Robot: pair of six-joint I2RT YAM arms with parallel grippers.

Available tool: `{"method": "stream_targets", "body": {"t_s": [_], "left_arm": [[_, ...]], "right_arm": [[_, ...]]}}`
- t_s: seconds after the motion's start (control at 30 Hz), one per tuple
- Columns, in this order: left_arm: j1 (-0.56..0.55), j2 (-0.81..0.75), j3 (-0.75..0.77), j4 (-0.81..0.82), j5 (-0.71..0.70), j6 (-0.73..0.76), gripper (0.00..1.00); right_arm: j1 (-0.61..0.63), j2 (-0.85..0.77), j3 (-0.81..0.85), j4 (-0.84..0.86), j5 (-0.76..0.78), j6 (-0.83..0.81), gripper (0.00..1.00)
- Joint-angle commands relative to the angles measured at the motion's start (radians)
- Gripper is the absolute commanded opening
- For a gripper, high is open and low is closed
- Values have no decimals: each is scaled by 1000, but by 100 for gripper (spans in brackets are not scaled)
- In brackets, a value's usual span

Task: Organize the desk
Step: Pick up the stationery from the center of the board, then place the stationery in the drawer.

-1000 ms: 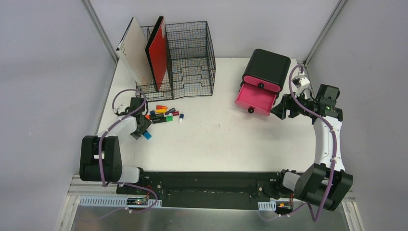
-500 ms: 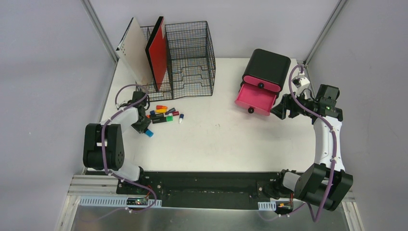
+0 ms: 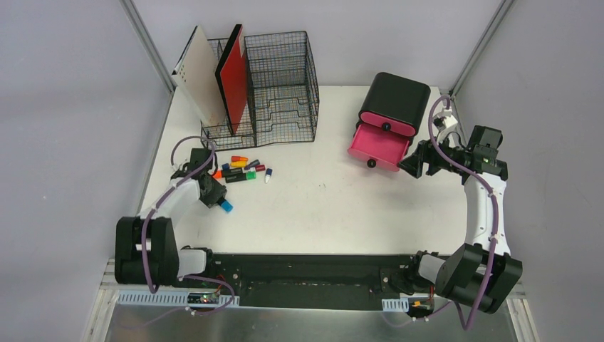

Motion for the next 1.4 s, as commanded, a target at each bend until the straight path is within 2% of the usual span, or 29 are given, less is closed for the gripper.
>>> {"method": "stream_targets", "body": {"t_s": [0.0,0.27,0.43,0.5,0.6,0.73,0.83,0.97,1.07,1.13,1.2,1.23,1.3,1.33,1.37], "left_arm": [[4,-164,-76,100,183,54,0],[-21,-437,-231,340,511,77,0],[-158,-526,-285,565,587,22,0],[-257,-524,-303,698,562,-8,0],[-411,-473,-297,848,506,-18,0],[-589,-359,-231,963,405,9,0],[-723,-266,-145,991,298,51,0],[-852,-173,-56,1025,117,100,0],[-911,-94,-3,1070,44,116,0],[-929,-31,37,1101,57,128,0],[-945,27,73,1133,100,146,0],[-952,51,94,1143,122,160,0],[-963,98,122,1142,155,186,0],[-968,111,127,1146,166,199,0],[-973,123,130,1149,170,213,0]], "right_arm": [[-3,-45,0,-10,-143,-50,73],[2,-25,-21,-40,-377,-63,73],[32,25,-21,-89,-552,-84,74],[56,51,-2,-158,-575,-146,74],[101,98,39,-328,-590,-322,75],[168,185,101,-645,-596,-635,77],[202,236,133,-826,-589,-888,80],[211,251,137,-857,-573,-949,80],[210,242,145,-850,-565,-941,80],[208,228,145,-792,-554,-852,80],[206,200,130,-629,-521,-649,80],[206,176,111,-486,-487,-472,80],[217,81,9,-17,-326,64,82],[223,25,-61,205,-228,251,87],[224,-24,-106,290,-193,308,93]]}}
